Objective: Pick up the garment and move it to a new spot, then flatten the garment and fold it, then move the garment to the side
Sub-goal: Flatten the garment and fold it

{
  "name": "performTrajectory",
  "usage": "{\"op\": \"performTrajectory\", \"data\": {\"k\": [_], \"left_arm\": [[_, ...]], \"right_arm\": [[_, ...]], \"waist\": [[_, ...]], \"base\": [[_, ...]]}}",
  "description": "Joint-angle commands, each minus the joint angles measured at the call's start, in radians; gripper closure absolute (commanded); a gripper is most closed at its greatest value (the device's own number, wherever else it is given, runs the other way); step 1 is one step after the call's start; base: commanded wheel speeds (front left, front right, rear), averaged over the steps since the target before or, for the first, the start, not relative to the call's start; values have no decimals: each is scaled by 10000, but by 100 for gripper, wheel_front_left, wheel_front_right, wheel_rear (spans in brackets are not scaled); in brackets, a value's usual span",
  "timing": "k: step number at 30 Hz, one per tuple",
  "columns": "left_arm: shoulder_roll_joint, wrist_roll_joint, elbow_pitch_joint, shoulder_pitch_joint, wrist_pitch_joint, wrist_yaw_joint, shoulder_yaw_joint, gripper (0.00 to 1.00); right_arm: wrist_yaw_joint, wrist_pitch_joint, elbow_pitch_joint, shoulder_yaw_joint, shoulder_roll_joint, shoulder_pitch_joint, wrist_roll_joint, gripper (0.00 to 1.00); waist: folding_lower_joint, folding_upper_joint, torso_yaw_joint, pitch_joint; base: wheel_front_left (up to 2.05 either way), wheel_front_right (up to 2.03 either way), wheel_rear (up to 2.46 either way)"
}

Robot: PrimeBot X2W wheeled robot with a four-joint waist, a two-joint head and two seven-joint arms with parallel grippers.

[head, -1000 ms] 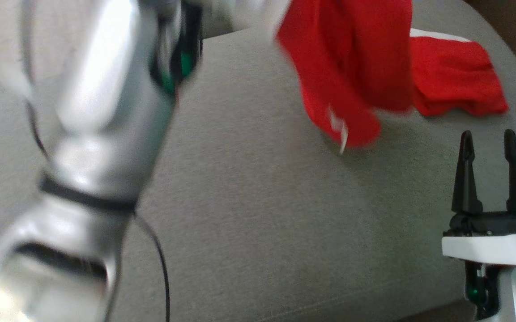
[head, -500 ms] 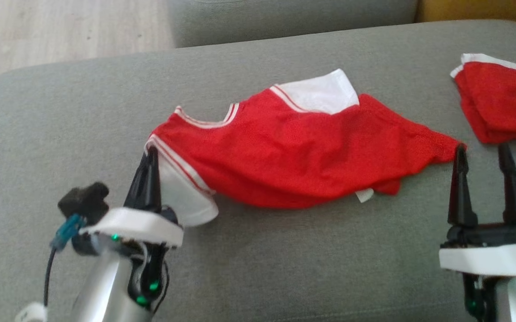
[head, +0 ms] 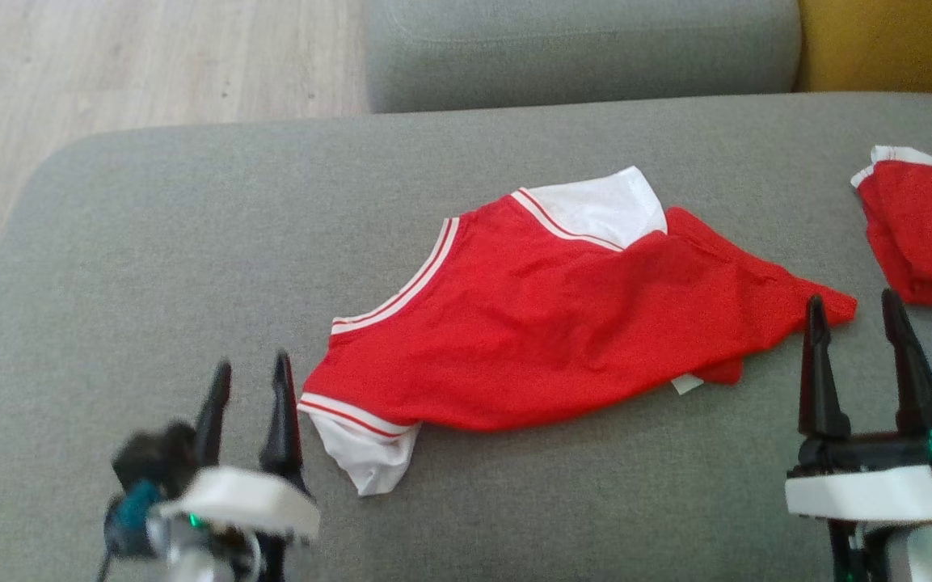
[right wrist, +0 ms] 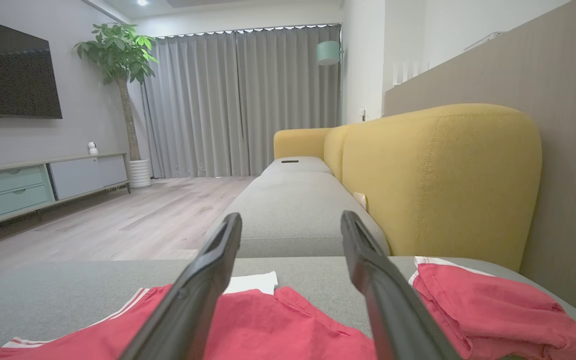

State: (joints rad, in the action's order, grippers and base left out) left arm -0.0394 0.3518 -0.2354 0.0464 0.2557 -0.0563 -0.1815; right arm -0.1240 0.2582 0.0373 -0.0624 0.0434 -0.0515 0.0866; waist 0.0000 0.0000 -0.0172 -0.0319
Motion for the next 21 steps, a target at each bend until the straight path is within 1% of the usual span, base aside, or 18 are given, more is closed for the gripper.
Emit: {"op": "performTrajectory", "data": {"k": [1,5,7,8,10,15,21], "left_arm": [[-110,-201,376,-208,60,-65,173,0],[-109,-748,290,-962,60,-95,-388,0],[-109,-979,-35,-1199,60,-122,-691,0],[-109,-1161,-619,-1222,60,-186,-906,0],[-109,-1444,-1203,-1052,60,-329,-1026,0],[-109,-1786,-2745,-322,60,-440,-1370,0],[-109,-2140,-3712,453,61,-504,-1680,0]], "right_arm": [[-67,36,243,259,68,44,-27,0],[-67,36,200,250,68,-42,42,0],[-67,36,182,270,68,-56,80,0],[-67,36,172,319,68,-53,124,0],[-67,36,167,373,68,-37,149,0],[-67,36,162,417,68,23,125,0],[-67,36,171,432,68,73,31,0]], "waist": [[0,0,-113,146],[0,0,-208,247],[0,0,-229,276],[0,0,-231,294],[0,0,-201,291],[0,0,-103,201],[0,0,-24,-36]], "base": [[0,0,0],[0,0,0],[0,0,0],[0,0,0],[0,0,0],[0,0,0],[0,0,0]]}}
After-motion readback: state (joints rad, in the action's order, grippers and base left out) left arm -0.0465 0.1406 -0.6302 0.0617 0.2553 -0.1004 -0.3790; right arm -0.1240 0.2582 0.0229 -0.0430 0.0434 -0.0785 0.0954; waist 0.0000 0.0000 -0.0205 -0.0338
